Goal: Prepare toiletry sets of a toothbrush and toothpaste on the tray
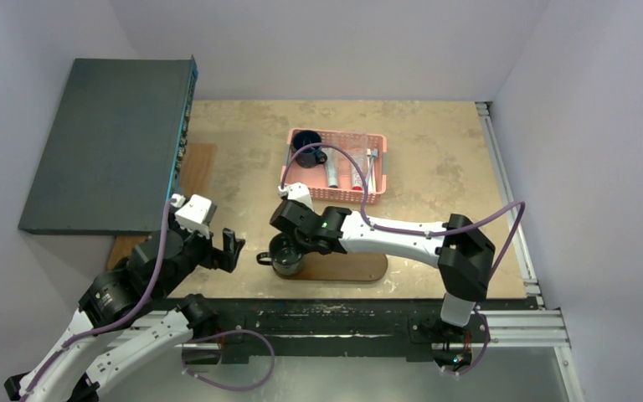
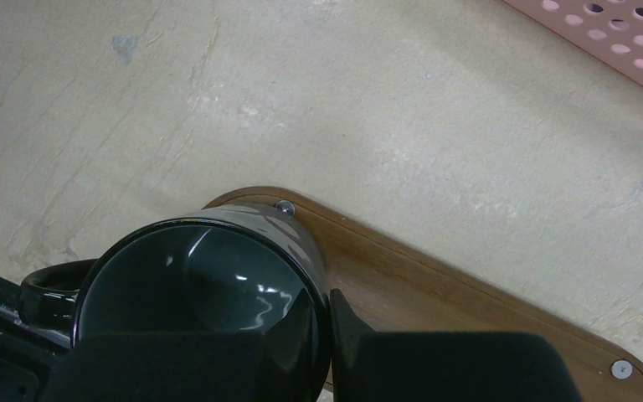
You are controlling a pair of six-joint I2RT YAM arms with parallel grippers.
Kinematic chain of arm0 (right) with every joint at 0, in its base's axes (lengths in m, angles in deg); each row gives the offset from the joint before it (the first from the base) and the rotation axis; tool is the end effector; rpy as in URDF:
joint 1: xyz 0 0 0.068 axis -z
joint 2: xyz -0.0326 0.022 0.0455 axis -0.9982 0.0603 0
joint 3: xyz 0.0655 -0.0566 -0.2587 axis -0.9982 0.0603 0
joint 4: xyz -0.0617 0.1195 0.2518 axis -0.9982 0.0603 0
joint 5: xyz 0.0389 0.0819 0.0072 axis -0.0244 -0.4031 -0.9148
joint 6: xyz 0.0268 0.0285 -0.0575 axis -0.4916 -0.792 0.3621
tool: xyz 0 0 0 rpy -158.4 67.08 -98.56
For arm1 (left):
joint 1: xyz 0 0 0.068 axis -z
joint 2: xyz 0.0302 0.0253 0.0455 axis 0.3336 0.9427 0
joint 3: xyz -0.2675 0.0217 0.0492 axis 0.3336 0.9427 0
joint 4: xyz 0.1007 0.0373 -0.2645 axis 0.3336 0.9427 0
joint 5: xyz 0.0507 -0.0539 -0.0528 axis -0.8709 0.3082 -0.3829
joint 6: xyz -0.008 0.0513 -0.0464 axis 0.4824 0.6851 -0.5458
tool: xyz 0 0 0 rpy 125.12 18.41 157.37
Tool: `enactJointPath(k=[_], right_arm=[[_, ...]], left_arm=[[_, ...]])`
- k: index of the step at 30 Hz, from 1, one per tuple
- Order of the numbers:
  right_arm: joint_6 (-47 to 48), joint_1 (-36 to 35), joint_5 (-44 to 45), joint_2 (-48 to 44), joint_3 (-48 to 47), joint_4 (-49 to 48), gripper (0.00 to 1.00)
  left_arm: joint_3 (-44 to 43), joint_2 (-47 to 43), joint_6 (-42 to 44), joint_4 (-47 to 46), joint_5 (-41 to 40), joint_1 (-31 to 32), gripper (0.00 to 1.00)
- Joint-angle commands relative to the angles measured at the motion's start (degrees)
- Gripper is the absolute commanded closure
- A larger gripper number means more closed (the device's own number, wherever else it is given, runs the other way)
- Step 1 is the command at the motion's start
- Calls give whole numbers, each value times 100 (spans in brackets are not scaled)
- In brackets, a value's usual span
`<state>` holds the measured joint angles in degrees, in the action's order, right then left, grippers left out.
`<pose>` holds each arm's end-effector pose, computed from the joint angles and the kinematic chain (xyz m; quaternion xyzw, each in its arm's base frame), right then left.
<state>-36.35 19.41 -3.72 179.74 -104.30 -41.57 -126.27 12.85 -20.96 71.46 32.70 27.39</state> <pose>0.1800 0.3709 0.2172 -0.1797 0.9262 0.1040 0.3146 0.0849 -0.0608 0.3454 0.1280 0.8274 -0.1411 0.5283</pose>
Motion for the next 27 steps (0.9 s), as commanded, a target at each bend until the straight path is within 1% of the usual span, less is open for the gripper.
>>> enactJointPath(k=[1, 8, 13, 15, 17, 27], right_arm=[[-142, -52, 195, -36, -189, -249, 89], [-90, -85, 208, -36, -271, -230, 73], [-51, -98, 250, -99, -398, -180, 64], [-17, -93, 307, -171, -436, -165, 62], [94, -94, 176, -250, -451, -240, 61], [697, 48, 633, -348, -934, -74, 60]], left_arm=[[-29, -31, -80, -75, -53, -25, 5], [-26, -13, -84, -74, -59, -27, 5], [-20, -13, -80, -73, -72, -24, 5], [-22, -4, -80, -74, -72, -22, 5], [-21, -4, -80, -81, -72, -28, 5], [-20, 13, -80, -86, -71, -23, 5]])
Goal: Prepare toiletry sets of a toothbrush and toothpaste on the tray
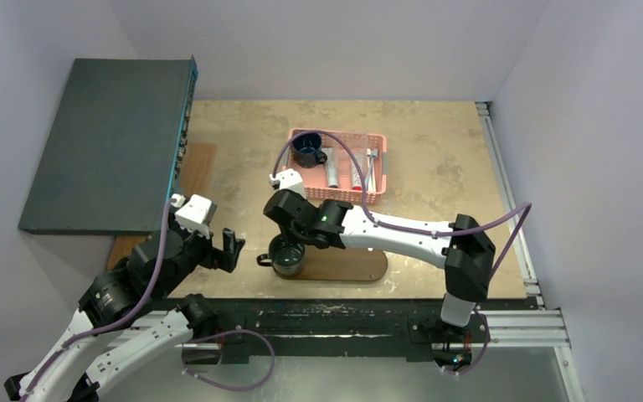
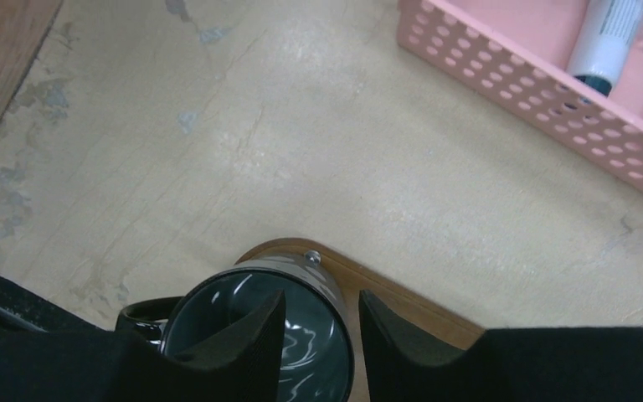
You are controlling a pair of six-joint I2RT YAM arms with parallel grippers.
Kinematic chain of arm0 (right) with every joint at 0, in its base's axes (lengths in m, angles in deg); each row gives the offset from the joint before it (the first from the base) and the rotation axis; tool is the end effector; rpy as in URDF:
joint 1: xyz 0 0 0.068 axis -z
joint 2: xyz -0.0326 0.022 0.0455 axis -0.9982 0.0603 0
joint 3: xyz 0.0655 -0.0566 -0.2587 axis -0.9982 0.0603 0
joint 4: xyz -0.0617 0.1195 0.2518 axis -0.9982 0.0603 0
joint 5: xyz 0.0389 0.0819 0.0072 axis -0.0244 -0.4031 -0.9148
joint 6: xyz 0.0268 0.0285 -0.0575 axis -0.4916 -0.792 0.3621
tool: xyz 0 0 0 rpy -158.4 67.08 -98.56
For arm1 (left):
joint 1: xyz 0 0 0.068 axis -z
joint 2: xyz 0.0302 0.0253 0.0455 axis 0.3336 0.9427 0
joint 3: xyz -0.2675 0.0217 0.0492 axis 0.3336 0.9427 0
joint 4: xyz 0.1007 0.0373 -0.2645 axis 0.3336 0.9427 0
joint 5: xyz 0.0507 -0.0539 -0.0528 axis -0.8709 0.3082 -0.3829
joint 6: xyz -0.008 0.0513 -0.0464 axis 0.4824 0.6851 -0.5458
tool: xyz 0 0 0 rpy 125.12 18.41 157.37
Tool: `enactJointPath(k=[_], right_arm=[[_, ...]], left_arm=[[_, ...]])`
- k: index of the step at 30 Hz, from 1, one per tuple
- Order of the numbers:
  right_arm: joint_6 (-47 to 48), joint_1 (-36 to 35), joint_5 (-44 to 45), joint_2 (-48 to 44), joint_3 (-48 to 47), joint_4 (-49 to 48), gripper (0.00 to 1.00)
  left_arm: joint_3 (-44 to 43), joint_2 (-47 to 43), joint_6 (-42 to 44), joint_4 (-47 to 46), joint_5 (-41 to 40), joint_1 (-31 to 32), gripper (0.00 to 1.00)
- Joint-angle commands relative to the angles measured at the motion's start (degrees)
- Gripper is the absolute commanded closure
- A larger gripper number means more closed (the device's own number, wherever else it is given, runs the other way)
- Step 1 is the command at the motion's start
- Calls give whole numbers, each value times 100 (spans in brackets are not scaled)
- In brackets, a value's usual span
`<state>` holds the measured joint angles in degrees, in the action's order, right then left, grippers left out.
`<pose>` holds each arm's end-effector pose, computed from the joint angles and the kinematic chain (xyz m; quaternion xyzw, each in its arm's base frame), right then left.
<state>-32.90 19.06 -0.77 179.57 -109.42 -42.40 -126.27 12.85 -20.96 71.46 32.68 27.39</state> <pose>0.1851 0.3828 0.2515 -0.1869 0.9047 0.1201 0.3635 0.0849 -0.0608 0.3454 0.1279 0.8274 -0.1410 0.5283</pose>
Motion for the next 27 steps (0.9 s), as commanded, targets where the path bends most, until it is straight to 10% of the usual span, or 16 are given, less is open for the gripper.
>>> enactJointPath(k=[1, 27], right_arm=[[424, 131, 354, -340, -474, 15, 60], [2395, 1842, -329, 904, -2428, -512, 58]], left_arm=[[-20, 16, -80, -85, -69, -28, 5], [-4, 5, -80, -100, -148, -23, 5]])
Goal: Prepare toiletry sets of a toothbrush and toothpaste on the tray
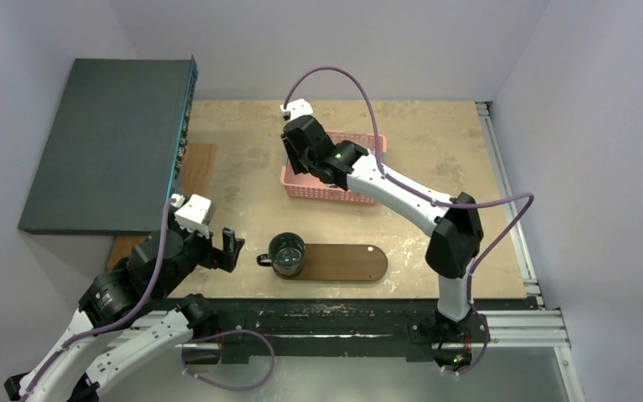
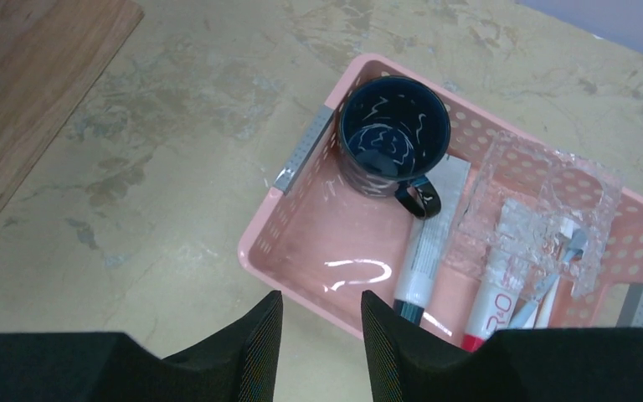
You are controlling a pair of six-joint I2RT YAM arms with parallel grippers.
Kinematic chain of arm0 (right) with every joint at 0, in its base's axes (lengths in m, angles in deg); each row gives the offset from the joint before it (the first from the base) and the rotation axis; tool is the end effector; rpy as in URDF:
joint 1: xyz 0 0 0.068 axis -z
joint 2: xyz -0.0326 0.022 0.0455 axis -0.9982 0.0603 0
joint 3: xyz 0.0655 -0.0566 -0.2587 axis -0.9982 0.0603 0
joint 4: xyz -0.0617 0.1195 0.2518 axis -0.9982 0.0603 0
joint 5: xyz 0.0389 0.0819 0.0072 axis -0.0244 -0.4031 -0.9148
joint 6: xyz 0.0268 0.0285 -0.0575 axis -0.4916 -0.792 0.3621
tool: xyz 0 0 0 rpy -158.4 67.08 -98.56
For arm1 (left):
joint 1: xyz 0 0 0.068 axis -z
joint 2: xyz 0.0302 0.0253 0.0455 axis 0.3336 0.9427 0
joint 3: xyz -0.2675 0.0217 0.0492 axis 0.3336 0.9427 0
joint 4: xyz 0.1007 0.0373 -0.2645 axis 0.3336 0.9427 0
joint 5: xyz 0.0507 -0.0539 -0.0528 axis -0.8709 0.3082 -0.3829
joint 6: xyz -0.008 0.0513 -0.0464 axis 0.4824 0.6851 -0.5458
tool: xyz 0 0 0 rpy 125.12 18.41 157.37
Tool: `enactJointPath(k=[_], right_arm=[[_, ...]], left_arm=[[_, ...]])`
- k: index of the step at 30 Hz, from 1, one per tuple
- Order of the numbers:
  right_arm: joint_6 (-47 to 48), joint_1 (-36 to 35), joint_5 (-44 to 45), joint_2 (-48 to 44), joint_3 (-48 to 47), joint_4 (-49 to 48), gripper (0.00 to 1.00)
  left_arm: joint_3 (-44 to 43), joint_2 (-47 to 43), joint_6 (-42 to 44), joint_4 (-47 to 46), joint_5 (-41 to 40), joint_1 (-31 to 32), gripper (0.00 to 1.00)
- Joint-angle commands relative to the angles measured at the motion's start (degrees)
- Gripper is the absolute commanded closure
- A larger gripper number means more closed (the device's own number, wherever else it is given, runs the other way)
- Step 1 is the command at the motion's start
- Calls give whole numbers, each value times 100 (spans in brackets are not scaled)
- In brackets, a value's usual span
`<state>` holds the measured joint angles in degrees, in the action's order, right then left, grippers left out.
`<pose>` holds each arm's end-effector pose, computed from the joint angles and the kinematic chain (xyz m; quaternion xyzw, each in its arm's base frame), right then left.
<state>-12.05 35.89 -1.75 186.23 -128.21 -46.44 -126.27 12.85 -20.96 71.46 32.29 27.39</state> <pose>0.3209 0.3543 0.3277 -0.1785 0.8553 0.0812 0.4795 0.0851 -0.0604 0.3454 0.1260 0.8274 -0.1384 0.5295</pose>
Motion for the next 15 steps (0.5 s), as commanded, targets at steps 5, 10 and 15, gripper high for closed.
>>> enactJointPath(k=[5, 10, 15], right_arm=[[473, 370, -446, 854, -1212, -16, 58], [630, 597, -671, 1469, -1982, 160, 58], [741, 759, -897, 1963, -2507, 229, 58]], left_arm=[[-3, 5, -80, -94, -118, -24, 5], [6, 22, -80, -101, -118, -28, 5], [9, 26, -80, -100, -126, -29, 4]])
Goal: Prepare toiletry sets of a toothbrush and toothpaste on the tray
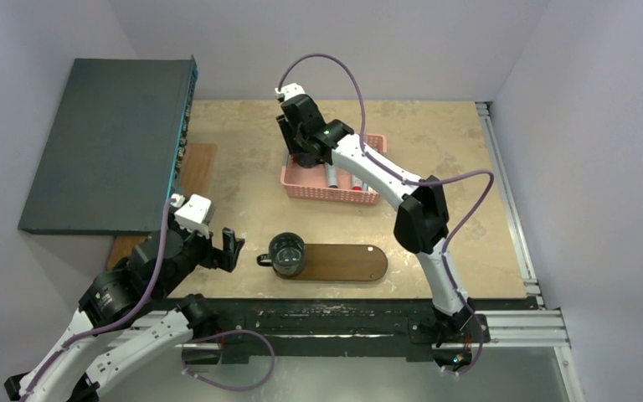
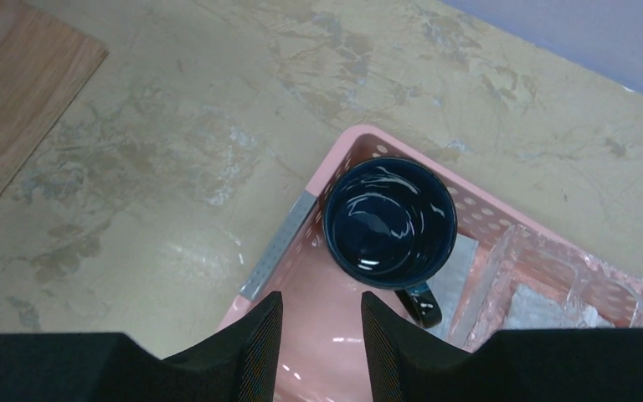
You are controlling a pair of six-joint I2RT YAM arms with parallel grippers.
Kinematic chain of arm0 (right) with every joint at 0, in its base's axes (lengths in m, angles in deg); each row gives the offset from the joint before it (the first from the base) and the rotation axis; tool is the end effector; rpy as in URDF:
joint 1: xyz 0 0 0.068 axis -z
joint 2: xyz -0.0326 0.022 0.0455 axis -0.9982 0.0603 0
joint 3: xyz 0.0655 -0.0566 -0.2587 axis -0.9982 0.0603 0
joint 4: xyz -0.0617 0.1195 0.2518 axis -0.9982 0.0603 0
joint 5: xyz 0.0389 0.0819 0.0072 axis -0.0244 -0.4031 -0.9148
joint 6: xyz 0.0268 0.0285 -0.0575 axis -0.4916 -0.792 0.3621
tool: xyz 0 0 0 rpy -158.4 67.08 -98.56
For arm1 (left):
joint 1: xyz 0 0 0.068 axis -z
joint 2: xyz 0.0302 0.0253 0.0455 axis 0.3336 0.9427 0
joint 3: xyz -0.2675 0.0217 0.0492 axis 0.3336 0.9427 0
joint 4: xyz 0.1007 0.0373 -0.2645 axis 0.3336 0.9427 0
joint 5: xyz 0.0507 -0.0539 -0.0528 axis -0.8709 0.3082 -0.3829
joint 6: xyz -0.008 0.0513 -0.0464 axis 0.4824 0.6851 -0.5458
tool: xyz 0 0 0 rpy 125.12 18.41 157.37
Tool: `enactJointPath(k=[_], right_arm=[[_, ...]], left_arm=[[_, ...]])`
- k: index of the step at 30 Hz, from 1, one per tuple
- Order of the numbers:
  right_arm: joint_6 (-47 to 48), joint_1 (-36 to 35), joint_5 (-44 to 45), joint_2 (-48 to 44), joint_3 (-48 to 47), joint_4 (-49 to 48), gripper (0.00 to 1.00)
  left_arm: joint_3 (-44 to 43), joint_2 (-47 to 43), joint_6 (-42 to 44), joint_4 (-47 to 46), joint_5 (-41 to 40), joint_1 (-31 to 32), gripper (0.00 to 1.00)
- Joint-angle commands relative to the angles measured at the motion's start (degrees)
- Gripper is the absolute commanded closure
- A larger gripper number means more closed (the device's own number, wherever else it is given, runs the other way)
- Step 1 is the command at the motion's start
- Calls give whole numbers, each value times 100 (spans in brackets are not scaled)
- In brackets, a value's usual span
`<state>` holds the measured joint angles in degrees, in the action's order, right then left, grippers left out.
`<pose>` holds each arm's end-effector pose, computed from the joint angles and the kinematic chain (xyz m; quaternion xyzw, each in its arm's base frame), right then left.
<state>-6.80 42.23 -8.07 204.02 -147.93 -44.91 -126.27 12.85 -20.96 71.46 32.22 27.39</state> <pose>0.4069 0.3726 0.2998 -0.1959 0.8568 0.0791 0.4705 0.0851 -0.0604 0.3454 0.1257 0.8274 -0.1379 0.5297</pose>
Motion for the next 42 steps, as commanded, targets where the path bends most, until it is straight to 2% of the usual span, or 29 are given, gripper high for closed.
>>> enactJointPath(k=[1, 21, 31, 37, 42], right_arm=[[235, 139, -280, 274, -608, 79, 58], [573, 424, -880, 1345, -1347, 84, 55], [758, 433, -751, 1664, -1510, 139, 57], [860, 440, -749, 1780, -1520, 177, 64], [875, 445, -756, 1814, -1528, 191, 79]], left_arm=[[9, 36, -80, -100, -120, -29, 4], [13, 163, -62, -119, -129, -29, 4], [11, 181, -62, -120, -147, -22, 4], [15, 177, -62, -115, -147, -27, 4], [15, 180, -65, -111, -155, -27, 4]])
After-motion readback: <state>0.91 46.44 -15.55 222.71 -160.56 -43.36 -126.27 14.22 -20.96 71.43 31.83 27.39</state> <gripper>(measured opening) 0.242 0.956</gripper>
